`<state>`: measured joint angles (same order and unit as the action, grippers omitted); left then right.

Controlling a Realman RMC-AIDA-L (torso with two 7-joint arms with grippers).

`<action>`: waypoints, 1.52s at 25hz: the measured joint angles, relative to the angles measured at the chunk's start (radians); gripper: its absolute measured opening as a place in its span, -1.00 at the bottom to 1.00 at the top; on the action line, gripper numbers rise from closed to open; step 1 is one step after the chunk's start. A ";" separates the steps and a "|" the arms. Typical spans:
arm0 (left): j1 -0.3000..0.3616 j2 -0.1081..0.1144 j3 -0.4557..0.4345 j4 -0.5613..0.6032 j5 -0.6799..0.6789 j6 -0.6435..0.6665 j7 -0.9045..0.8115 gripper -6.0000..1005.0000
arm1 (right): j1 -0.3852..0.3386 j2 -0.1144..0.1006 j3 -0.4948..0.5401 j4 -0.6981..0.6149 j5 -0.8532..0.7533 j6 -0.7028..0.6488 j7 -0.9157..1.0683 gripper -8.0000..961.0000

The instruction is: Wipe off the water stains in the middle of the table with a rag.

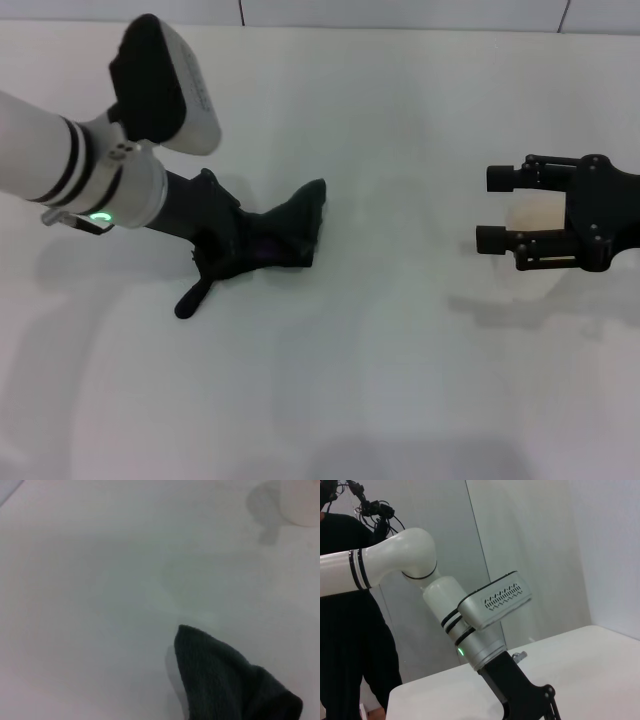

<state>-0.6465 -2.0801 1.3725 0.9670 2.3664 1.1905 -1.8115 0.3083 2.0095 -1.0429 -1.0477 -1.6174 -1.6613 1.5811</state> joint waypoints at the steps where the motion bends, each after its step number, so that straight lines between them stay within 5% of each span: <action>1: 0.001 0.000 -0.010 0.003 0.000 0.005 -0.003 -0.73 | 0.000 0.000 0.001 0.000 0.000 0.000 0.000 0.67; 8: 0.023 0.001 -0.092 0.057 0.001 0.049 -0.028 -0.72 | 0.003 0.000 0.004 0.000 0.001 0.001 0.000 0.67; 19: 0.031 0.004 -0.111 0.087 0.001 0.051 -0.057 0.19 | 0.005 0.000 0.004 0.000 0.012 0.009 -0.003 0.67; 28: 0.007 0.007 -0.273 0.093 -0.073 0.054 0.048 0.63 | 0.006 0.000 0.002 -0.001 0.013 0.020 -0.005 0.67; 38: 0.014 0.005 -0.278 0.105 -0.221 0.197 0.096 0.77 | 0.001 -0.006 0.020 -0.005 0.008 0.052 -0.001 0.68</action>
<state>-0.6324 -2.0750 1.0945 1.0716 2.1450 1.3879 -1.7159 0.3094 2.0039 -1.0226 -1.0522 -1.6089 -1.6092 1.5797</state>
